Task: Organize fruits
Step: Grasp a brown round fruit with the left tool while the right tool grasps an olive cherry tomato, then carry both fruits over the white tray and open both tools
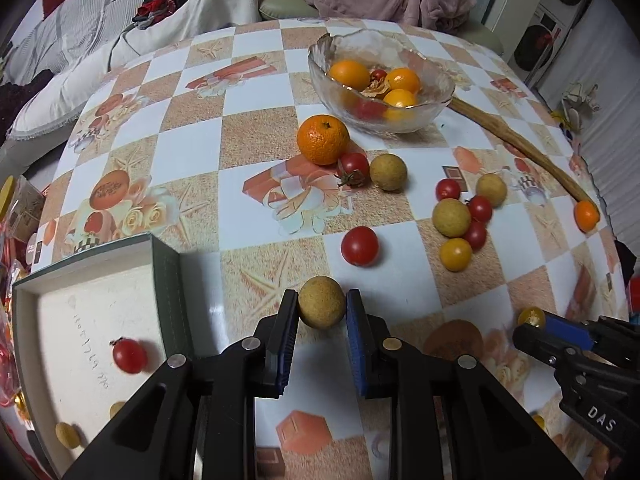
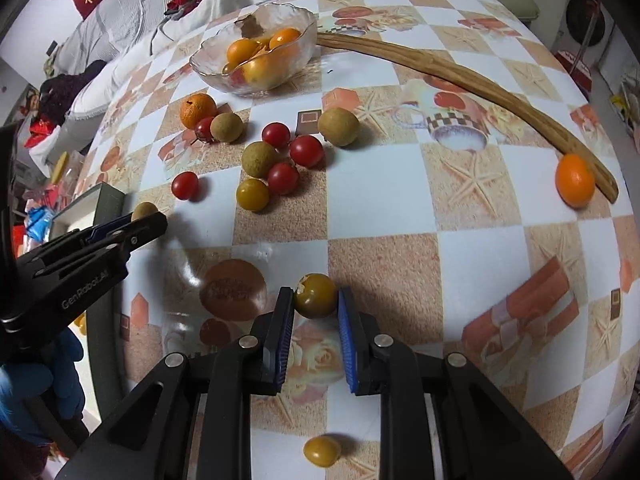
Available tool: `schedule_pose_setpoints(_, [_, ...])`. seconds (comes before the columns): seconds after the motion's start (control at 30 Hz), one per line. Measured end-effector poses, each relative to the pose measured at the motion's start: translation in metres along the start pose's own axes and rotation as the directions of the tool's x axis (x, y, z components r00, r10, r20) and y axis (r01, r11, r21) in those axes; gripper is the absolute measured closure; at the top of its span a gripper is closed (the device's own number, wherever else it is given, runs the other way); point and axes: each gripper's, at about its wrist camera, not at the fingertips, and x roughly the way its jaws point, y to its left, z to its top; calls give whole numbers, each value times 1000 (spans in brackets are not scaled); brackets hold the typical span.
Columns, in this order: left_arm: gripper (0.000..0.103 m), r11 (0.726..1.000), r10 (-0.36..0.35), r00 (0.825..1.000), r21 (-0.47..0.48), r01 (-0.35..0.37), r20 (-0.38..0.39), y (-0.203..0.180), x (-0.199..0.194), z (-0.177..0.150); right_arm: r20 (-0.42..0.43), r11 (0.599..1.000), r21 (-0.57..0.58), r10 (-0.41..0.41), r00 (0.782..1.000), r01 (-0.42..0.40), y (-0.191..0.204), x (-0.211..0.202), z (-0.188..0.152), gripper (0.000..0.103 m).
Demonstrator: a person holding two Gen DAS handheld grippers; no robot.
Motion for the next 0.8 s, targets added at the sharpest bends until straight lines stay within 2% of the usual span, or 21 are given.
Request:
schedule_pose_setpoints(0.37, [78, 999, -43, 999, -26, 43, 1, 6, -30, -21, -13, 1000, -4, 15, 1000, -15, 9, -6, -5, 79])
schedule_pose_setpoints(0.8, [78, 995, -33, 999, -97, 36, 38, 46, -60, -38, -19, 998, -66, 23, 1000, -24, 51, -10, -6, 79])
